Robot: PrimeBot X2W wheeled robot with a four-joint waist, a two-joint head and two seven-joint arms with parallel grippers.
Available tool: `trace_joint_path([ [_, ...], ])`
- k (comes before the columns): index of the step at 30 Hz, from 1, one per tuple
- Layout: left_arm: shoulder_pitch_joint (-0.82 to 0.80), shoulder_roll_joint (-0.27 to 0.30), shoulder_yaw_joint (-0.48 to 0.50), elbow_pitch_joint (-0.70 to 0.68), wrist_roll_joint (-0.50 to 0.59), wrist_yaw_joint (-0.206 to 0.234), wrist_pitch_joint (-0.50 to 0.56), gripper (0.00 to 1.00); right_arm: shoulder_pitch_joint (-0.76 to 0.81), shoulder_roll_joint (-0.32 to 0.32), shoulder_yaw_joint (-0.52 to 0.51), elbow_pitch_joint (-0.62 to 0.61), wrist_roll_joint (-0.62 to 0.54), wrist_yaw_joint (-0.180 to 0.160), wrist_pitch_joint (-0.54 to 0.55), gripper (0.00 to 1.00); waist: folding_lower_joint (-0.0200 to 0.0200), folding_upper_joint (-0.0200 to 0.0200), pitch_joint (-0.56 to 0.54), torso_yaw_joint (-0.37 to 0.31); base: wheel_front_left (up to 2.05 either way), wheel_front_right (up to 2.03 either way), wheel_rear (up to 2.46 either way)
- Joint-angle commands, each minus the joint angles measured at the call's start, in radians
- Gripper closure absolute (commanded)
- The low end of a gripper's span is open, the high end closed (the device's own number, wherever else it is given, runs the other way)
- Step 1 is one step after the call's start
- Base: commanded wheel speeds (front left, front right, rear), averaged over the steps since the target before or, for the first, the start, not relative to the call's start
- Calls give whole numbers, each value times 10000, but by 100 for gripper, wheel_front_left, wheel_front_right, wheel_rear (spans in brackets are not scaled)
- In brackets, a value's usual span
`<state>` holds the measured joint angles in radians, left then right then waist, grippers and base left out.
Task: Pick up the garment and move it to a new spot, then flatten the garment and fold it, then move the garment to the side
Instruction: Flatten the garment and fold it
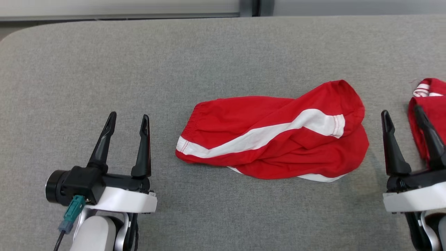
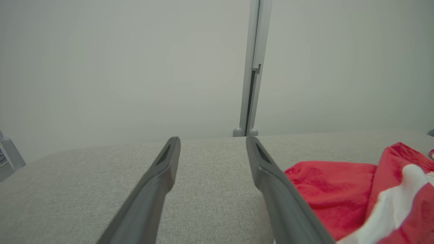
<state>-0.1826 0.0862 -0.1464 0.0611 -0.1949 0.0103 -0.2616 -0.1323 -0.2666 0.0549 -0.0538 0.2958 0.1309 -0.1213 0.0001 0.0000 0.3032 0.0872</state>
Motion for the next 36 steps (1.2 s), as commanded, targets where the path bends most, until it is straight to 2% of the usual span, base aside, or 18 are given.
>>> trace_joint_path([
  [1,152,93,66,26,45,35,-43,0,242,52,-47,-114,-119,-4,94,0,-1,0,-445,-288,0,0,0],
  [11,1226,275,197,327,-81,102,-35,0,2072,647,-154,-920,-342,-3,703,0,-1,0,-1455,-570,0,0,0],
  [25,1214,433,51,326,-117,148,195,0,2320,741,-319,-1320,-398,-3,961,0,-1,0,-1501,-595,0,0,0],
  [30,593,410,-461,597,-137,-303,769,0,2232,760,-331,-1389,-376,-3,1000,0,-1,0,-1316,-561,0,0,0],
  [36,-420,396,-1095,1764,-591,-958,2585,0,1941,743,-127,-1357,-292,-4,1004,0,-1,0,-900,-784,0,0,0],
])
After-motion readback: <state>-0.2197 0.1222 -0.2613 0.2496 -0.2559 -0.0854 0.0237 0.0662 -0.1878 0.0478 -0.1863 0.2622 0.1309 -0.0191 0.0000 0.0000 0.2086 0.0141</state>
